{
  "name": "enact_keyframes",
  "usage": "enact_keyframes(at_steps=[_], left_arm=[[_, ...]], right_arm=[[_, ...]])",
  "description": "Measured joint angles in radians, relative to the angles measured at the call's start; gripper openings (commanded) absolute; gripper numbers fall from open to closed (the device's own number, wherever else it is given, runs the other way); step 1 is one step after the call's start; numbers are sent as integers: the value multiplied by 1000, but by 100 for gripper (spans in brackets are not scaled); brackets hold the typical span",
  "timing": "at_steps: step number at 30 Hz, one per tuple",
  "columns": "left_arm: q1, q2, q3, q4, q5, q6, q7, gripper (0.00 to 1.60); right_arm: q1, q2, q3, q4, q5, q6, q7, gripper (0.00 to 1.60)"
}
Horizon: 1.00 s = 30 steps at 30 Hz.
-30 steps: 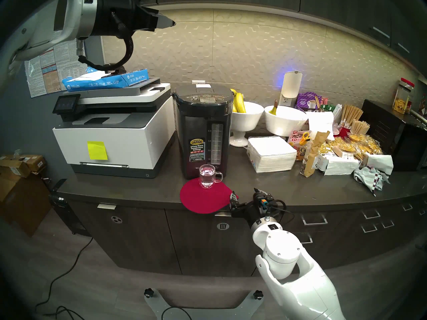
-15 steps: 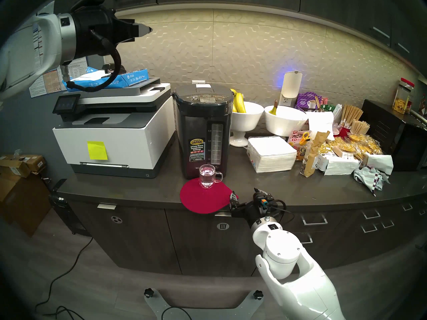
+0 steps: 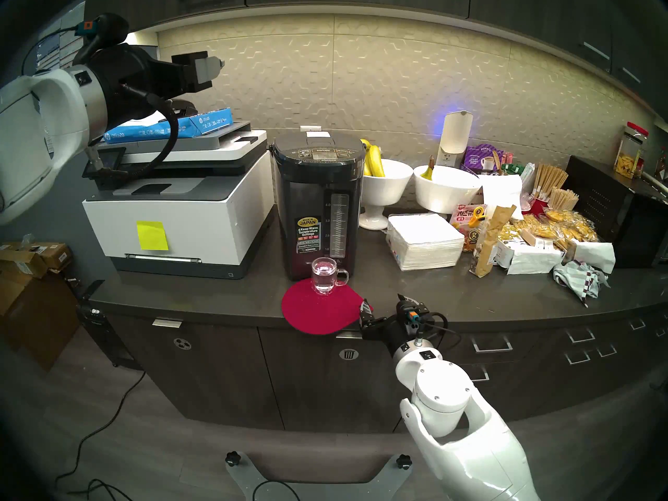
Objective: Press the water dispenser button and fill the cup
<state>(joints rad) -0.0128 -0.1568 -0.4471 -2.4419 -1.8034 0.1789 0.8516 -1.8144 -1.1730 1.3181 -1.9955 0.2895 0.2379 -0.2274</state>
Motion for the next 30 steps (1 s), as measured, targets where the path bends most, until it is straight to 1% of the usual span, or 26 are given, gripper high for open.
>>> enact_keyframes(at_steps=[4, 10, 30], left_arm=[[15, 16, 9, -2, 21, -39, 17, 160], [23, 25, 13, -2, 35, -56, 25, 160], [24, 32, 18, -2, 49, -71, 21, 160]], right_arm=[[-1, 0, 1, -1, 0, 1, 0, 160], [-1, -1, 1, -1, 0, 3, 1, 160], [-2, -3, 2, -1, -2, 5, 3, 160]])
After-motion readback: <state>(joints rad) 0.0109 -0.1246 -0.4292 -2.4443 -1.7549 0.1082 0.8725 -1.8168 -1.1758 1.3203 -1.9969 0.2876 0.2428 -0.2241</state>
